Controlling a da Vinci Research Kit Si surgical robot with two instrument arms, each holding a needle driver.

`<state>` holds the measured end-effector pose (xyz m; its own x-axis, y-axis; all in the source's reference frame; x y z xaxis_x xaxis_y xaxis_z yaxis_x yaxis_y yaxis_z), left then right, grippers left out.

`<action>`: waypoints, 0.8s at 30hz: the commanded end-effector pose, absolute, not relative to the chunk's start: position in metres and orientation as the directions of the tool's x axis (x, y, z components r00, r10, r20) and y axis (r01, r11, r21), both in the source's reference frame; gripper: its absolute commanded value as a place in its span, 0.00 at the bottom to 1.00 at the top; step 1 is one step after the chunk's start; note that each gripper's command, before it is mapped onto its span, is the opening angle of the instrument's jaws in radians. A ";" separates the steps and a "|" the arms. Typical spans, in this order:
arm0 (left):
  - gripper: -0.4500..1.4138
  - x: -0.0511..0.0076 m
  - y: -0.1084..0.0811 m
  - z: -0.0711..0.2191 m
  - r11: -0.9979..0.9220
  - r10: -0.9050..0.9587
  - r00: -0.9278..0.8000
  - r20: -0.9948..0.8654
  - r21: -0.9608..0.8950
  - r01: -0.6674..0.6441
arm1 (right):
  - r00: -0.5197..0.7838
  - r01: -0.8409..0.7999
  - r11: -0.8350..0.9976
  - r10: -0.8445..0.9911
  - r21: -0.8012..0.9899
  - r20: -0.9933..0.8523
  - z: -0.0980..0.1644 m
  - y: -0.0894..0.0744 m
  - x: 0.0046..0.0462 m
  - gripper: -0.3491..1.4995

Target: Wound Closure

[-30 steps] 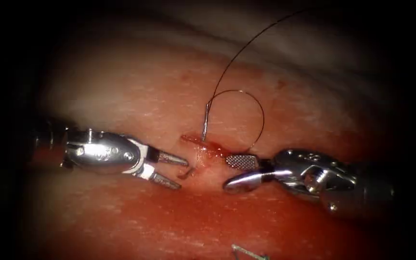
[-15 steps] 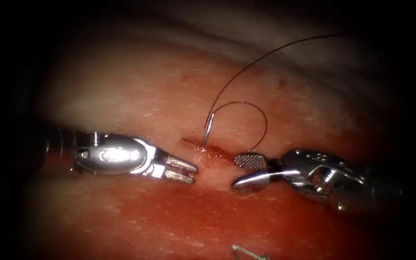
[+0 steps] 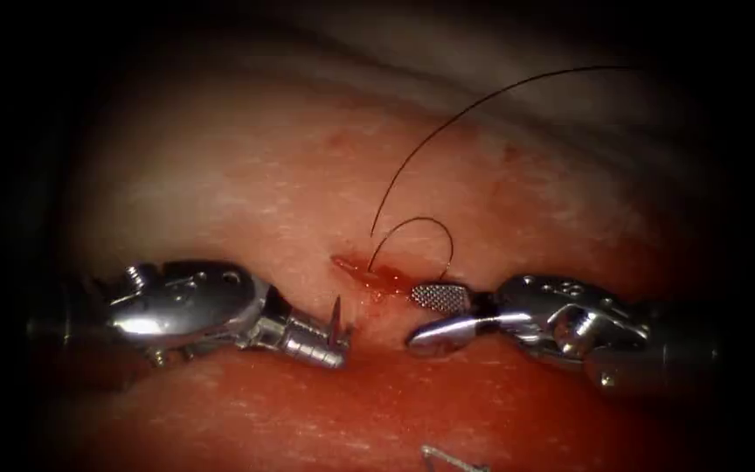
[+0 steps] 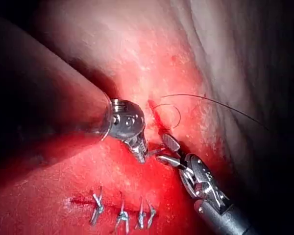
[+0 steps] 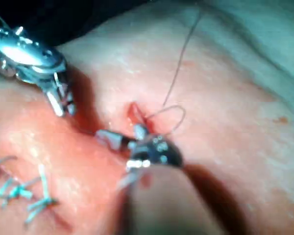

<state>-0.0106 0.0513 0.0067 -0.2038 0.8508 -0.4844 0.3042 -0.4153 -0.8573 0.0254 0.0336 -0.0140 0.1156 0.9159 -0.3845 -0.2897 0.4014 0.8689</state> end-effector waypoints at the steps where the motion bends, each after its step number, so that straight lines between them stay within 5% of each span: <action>1: 0.05 -0.0111 0.051 0.007 -0.408 0.853 -0.202 -0.481 -0.857 0.315 | 0.114 -0.287 0.397 0.918 0.872 -0.380 -0.014 0.033 0.0263 0.81; 7: 0.05 -0.0103 0.052 0.002 -0.593 0.748 -0.119 -0.653 -0.738 0.322 | 0.122 -0.280 0.439 0.898 0.853 -0.422 -0.014 0.033 0.0266 0.80; 14: 0.05 -0.0080 0.055 0.000 -0.845 0.519 -0.071 -0.852 -0.524 0.110 | 0.146 -0.307 0.563 0.825 0.767 -0.546 -0.014 0.033 0.0297 0.76; 24: 0.05 -0.0058 0.057 -0.003 -0.906 0.419 -0.061 -0.906 -0.421 0.041 | 0.103 -0.479 0.542 0.816 0.691 -0.568 -0.013 0.034 0.0310 0.78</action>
<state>-0.0052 0.0579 -0.0038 -0.0583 0.4128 -0.9090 0.0438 -0.9086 -0.4154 0.0302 0.0346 -0.0135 0.1023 0.8188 -0.5648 -0.4952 0.5344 0.6850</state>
